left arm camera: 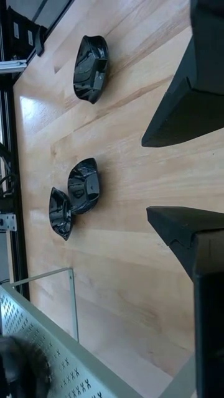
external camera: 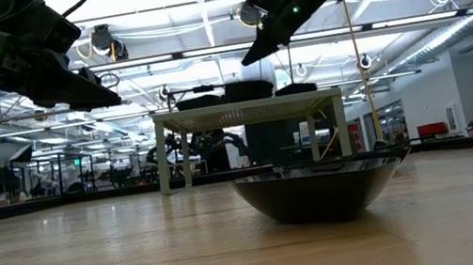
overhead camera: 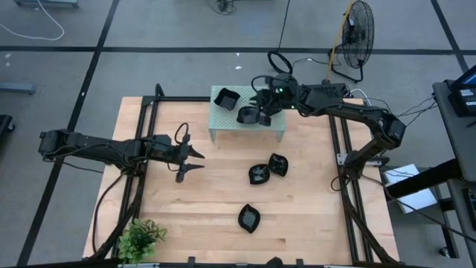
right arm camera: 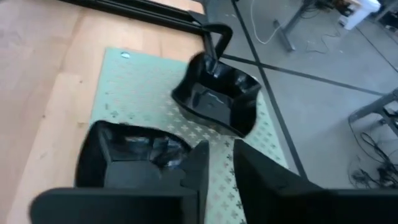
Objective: Pick & Place Mini shaped plates
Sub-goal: Stack the black leaf shaped plate on top of the other black leaf shaped plates on the shelf
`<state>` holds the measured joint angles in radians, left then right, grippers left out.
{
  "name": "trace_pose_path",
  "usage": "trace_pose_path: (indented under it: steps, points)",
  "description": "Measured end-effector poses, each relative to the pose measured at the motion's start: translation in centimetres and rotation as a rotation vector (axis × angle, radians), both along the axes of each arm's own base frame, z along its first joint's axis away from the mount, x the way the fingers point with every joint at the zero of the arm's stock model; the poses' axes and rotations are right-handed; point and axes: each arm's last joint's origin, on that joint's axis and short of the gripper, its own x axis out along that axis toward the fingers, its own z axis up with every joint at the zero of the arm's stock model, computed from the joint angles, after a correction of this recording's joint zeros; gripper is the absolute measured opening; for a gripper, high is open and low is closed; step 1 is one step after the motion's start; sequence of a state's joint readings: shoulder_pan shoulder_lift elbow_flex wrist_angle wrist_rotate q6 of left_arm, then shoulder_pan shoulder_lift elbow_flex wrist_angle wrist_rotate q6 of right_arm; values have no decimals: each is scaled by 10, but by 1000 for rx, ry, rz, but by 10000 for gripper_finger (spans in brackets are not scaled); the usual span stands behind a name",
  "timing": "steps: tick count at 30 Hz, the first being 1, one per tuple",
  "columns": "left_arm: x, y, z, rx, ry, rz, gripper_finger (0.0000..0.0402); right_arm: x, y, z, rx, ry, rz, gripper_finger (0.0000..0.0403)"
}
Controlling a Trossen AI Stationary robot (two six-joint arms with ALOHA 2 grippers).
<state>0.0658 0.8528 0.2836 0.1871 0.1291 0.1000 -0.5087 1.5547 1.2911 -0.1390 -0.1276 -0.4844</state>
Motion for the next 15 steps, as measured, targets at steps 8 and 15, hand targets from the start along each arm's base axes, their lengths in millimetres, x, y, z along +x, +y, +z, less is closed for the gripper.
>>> trace_pose_path:
  steps: [8, 15]
  points:
    - [0, 0, 0, 0, 3, 0, 170, 3, 21, 13, 83, -82, 5, 110]
    - [0, 0, 0, -6, 6, 2, 170, -3, 78, 22, 444, -63, -88, 127]
